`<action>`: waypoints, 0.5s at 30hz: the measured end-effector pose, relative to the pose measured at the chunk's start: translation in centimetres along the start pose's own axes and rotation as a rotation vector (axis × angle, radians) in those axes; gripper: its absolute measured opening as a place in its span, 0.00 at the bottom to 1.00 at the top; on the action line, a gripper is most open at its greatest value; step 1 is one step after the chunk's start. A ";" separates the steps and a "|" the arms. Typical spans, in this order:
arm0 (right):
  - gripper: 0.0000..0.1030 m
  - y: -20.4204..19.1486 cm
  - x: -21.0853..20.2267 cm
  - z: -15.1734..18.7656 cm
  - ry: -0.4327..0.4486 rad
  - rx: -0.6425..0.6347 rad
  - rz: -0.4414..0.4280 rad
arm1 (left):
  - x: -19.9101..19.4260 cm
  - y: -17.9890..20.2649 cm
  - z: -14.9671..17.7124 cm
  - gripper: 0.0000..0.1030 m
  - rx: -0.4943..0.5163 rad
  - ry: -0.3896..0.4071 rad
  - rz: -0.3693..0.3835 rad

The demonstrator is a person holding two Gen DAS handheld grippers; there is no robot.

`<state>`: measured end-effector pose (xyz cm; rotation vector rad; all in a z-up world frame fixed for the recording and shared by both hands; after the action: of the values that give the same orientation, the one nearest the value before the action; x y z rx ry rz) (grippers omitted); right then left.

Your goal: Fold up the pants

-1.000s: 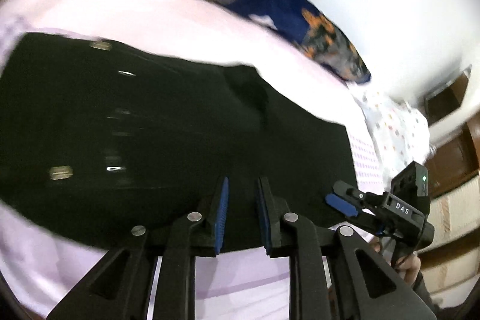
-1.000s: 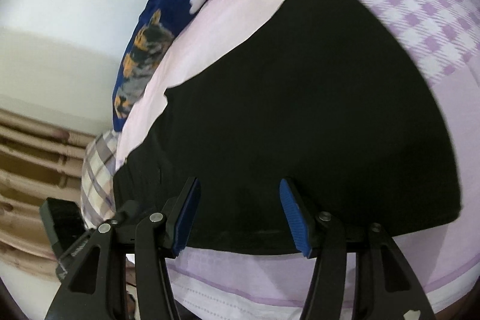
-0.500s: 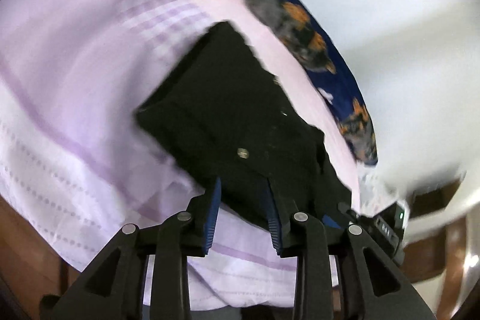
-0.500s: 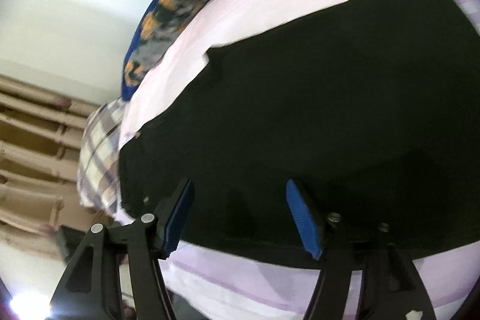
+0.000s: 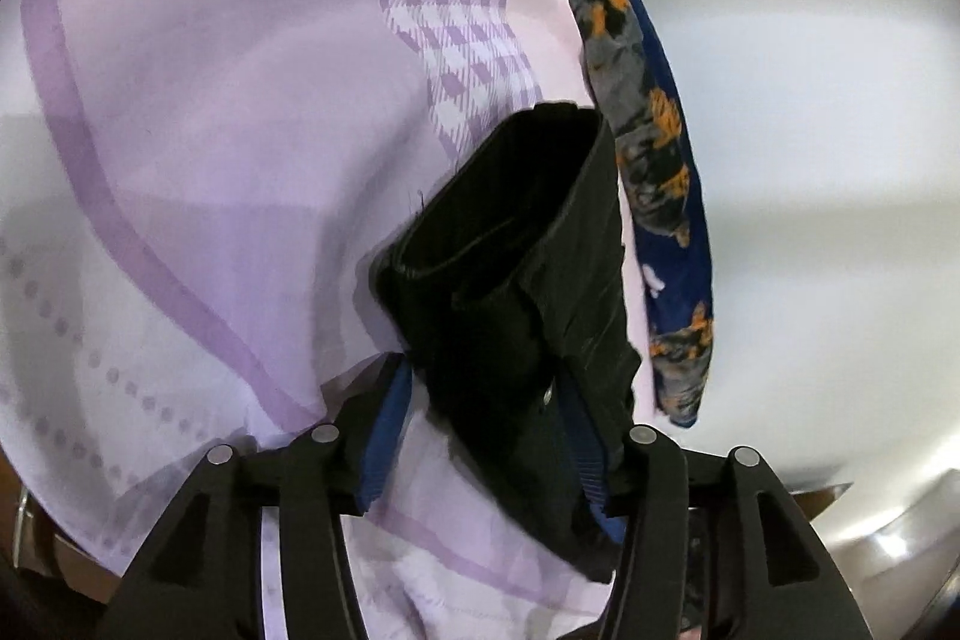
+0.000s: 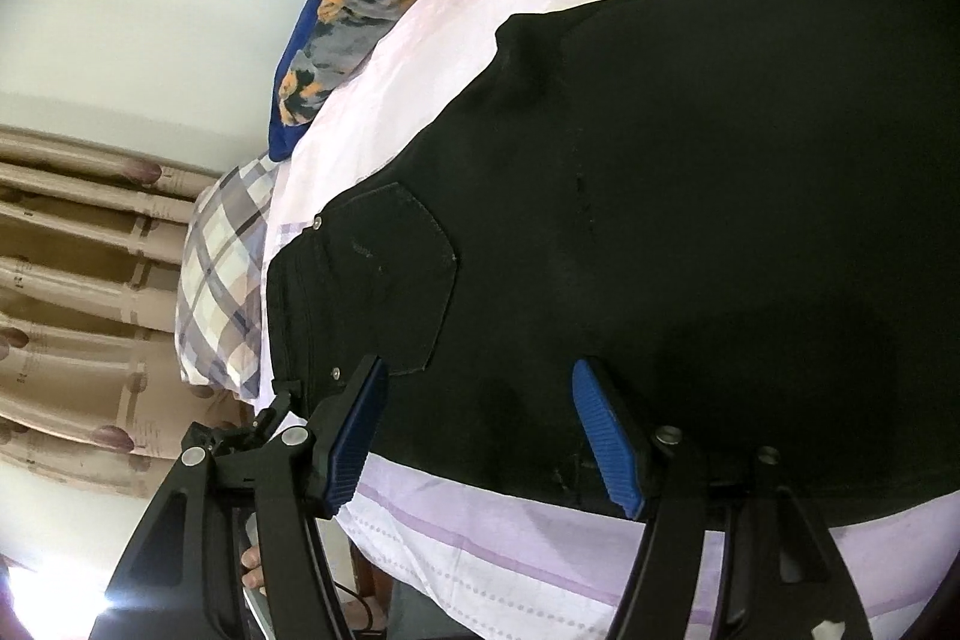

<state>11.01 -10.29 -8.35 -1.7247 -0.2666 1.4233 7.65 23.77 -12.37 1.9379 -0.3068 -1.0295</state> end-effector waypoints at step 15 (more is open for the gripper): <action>0.61 -0.7 -1.9 -0.8 0.045 -0.011 -0.033 | -0.3 4.0 -2.2 0.24 0.152 0.054 -0.164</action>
<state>11.29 -11.48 -6.56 -1.7512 -0.2779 1.3603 9.87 22.94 -8.43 2.1531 -0.2030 -1.0830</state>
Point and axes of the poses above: each gripper's, at about its wrist camera, not at the fingertips, and x roughly the way its jaws point, y to its right, z to its underside, the point moved 6 cm from there along x, roughly the way its jaws point, and after that the axes turned 15 degrees about x, right-handed, at the moved point
